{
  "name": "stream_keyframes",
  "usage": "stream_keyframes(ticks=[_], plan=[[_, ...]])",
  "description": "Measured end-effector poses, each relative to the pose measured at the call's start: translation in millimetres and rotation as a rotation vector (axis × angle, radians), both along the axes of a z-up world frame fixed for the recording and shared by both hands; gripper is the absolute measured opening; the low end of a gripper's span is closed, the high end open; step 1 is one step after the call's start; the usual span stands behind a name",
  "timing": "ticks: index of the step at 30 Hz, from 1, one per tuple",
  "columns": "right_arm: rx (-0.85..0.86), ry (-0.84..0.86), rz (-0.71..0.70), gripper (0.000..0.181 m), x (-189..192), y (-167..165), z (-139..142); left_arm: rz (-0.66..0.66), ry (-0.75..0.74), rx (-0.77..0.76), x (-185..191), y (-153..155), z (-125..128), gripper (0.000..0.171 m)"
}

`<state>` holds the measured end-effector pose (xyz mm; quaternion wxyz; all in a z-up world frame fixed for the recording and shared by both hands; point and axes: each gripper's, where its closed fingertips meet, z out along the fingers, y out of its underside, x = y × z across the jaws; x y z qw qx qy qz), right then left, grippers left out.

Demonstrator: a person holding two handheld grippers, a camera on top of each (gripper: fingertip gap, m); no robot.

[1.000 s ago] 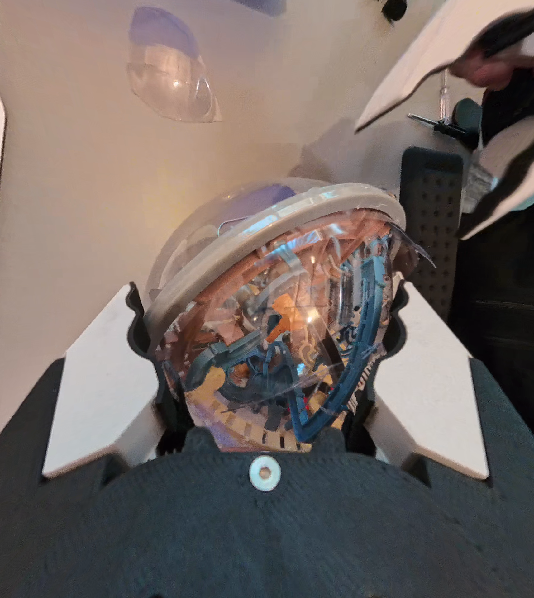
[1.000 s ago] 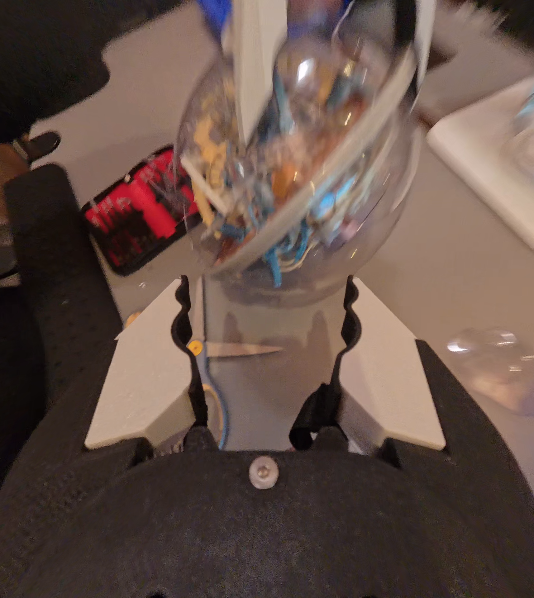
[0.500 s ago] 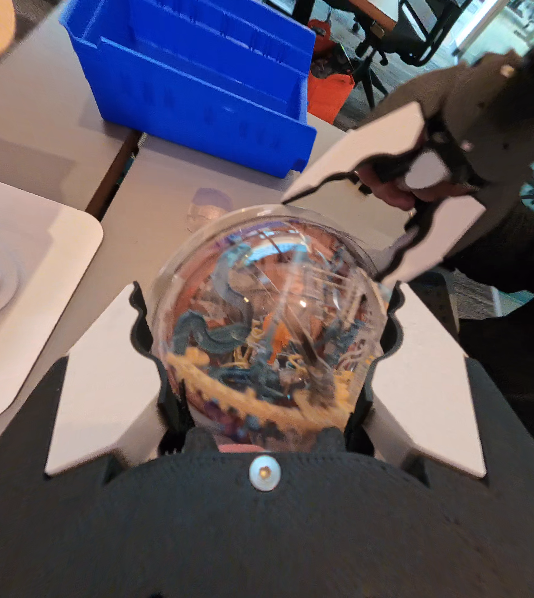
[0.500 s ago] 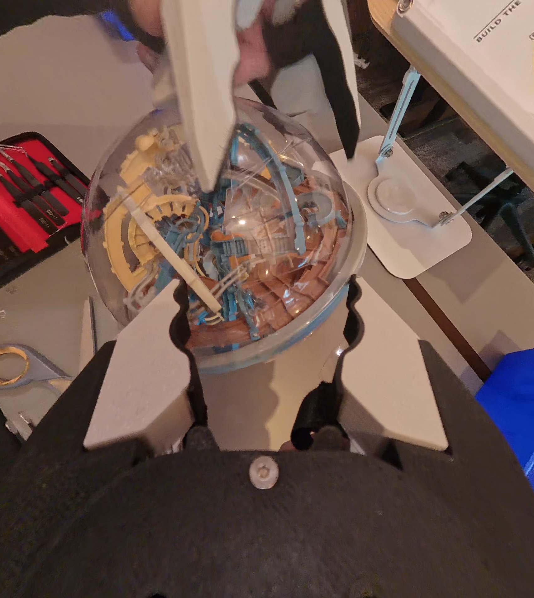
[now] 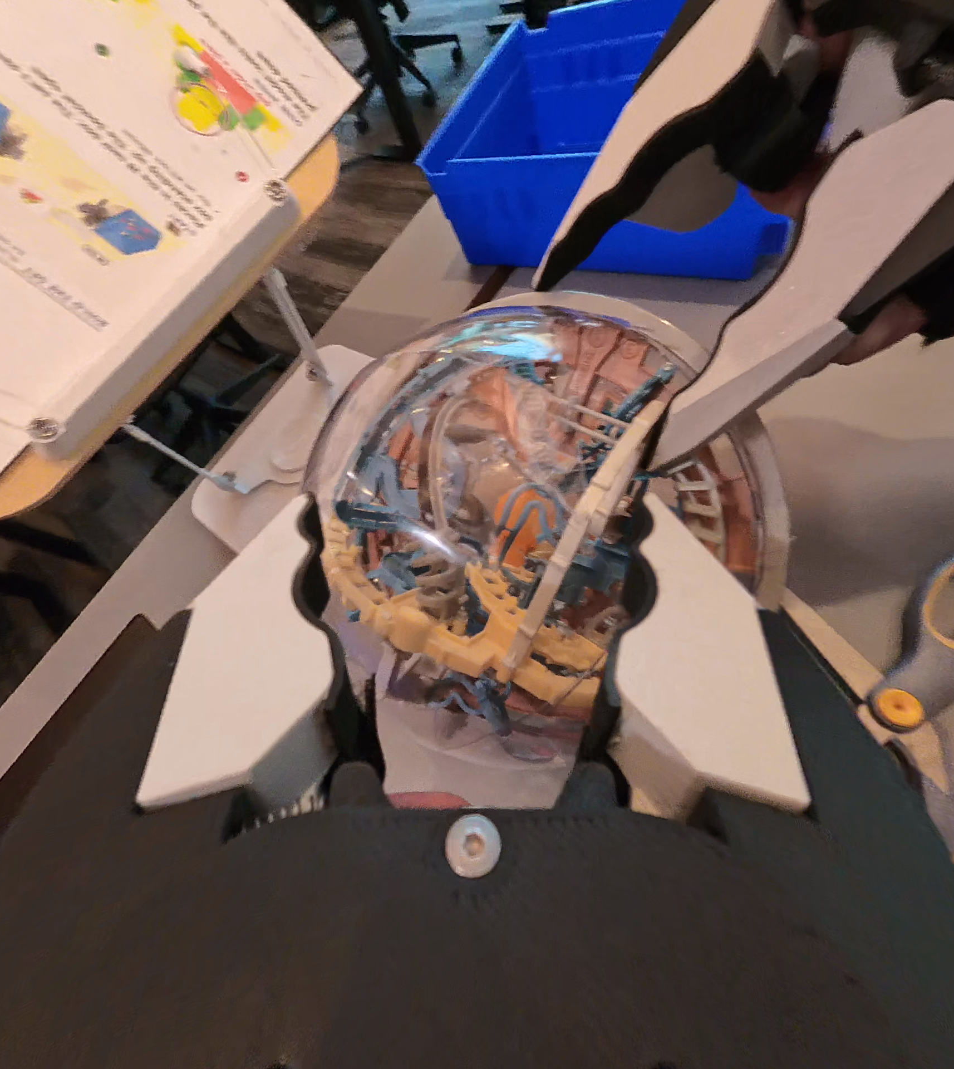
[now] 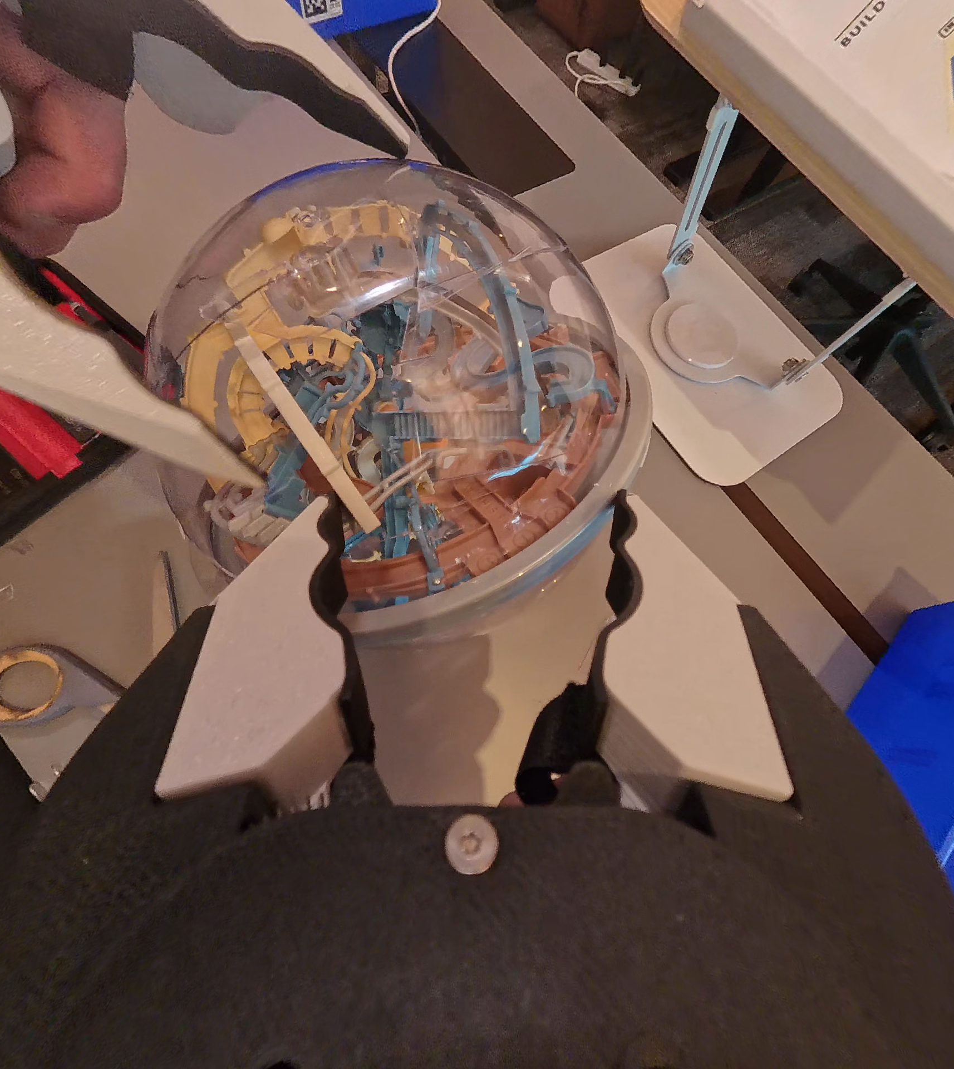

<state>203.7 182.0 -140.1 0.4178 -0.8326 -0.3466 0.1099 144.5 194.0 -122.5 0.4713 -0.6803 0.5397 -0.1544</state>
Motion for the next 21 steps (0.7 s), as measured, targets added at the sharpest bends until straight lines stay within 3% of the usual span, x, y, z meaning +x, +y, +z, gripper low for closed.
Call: stream_keyframes(ticks=[8, 17, 21], plan=[[0.014, -0.033, 0.006, 0.090, -6.8, -0.4, 1.5, -0.023, 0.038, -0.057, -15.0, 0.1, 2.6, 0.084], [0.017, -0.012, 0.018, 0.091, -9.1, 0.1, 3.3, -0.140, -0.092, -0.236, -23.5, 1.4, 15.8, 0.077], [0.012, -0.016, 0.017, 0.091, -10.5, 1.7, 4.5, -0.205, -0.120, -0.218, -22.6, 3.1, 21.6, 0.067]])
